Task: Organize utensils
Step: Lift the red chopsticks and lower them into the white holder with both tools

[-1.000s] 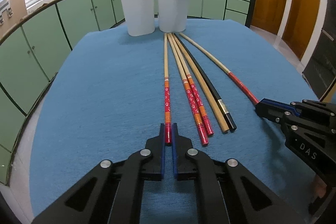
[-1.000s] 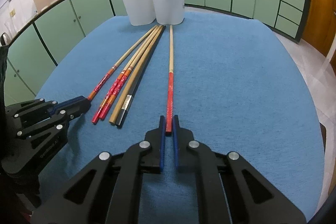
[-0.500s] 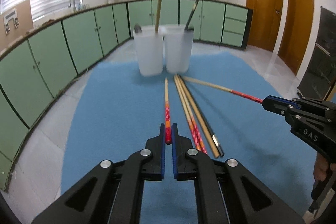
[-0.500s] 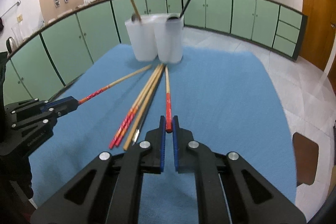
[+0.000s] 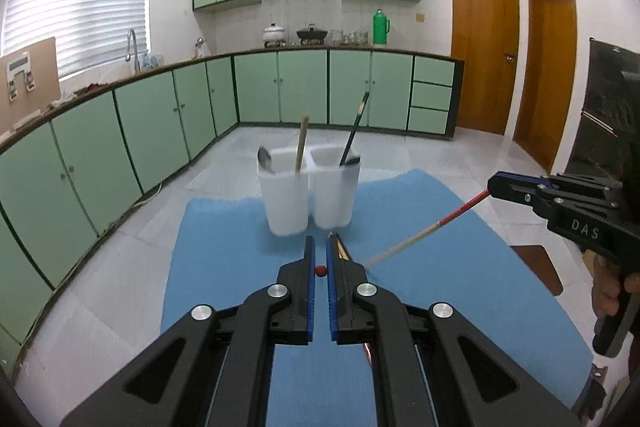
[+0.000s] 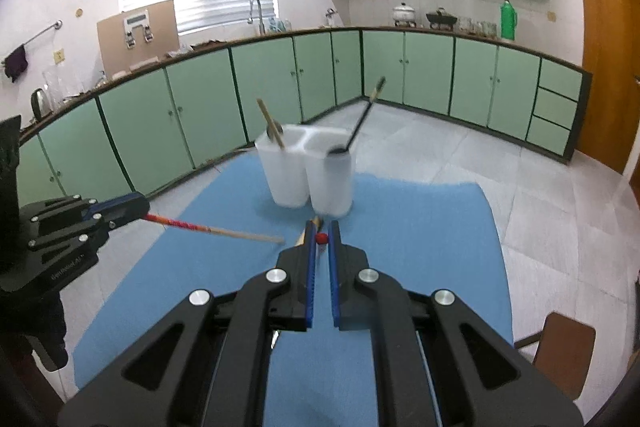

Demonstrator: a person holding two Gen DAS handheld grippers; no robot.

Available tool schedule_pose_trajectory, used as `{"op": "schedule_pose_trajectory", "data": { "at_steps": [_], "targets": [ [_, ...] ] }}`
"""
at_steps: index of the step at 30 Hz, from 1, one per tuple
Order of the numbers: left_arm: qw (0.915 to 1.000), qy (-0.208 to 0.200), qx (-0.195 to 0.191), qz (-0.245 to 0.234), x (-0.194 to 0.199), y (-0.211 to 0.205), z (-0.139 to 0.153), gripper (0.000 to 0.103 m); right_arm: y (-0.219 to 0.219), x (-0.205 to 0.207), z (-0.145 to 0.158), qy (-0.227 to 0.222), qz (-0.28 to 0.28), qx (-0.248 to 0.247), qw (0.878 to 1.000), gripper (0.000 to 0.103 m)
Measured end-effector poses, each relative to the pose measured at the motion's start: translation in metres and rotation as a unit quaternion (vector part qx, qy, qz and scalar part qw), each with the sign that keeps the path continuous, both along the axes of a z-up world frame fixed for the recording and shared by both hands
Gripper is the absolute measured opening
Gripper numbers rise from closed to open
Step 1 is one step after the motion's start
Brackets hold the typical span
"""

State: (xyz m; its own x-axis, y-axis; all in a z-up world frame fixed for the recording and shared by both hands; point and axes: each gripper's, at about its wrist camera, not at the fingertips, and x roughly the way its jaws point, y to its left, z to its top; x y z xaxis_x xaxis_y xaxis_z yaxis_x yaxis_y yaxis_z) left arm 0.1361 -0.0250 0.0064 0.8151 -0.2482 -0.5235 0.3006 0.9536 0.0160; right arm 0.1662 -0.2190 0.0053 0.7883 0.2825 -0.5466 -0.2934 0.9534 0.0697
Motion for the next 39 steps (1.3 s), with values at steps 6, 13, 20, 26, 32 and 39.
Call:
{"op": "schedule_pose_trajectory", "data": {
  "at_steps": [6, 13, 20, 26, 32, 39],
  "targets": [
    [0.9998, -0.014, -0.001, -0.014, 0.016, -0.003, 0.016, 0.005, 0.004, 0.017, 0.030, -0.008, 0.023, -0.004, 1.000, 0.005],
    [0.9994, -0.022, -0.008, -0.023, 0.023, 0.001, 0.027, 0.005, 0.012, 0.034, 0.054, -0.019, 0.045, -0.013, 0.999, 0.005],
    [0.9979, -0.061, -0.008, -0.019, 0.031, 0.007, 0.059, 0.005, 0.011, 0.052, 0.081, -0.039, 0.048, -0.003, 0.998, 0.005],
    [0.9954, -0.094, -0.009, -0.014, 0.044, 0.010, 0.089, 0.005, 0.011, 0.076, 0.107, -0.056, 0.050, 0.013, 0.997, 0.005],
    [0.9923, -0.120, -0.027, -0.016, 0.069, 0.013, 0.115, 0.005, 0.013, 0.102, 0.127, -0.069, 0.045, 0.023, 0.996, 0.005],
    [0.9877, -0.149, -0.042, -0.024, 0.106, 0.008, 0.144, 0.005, 0.011, 0.141, 0.140, -0.079, 0.030, 0.031, 0.996, 0.005]
  ]
}}
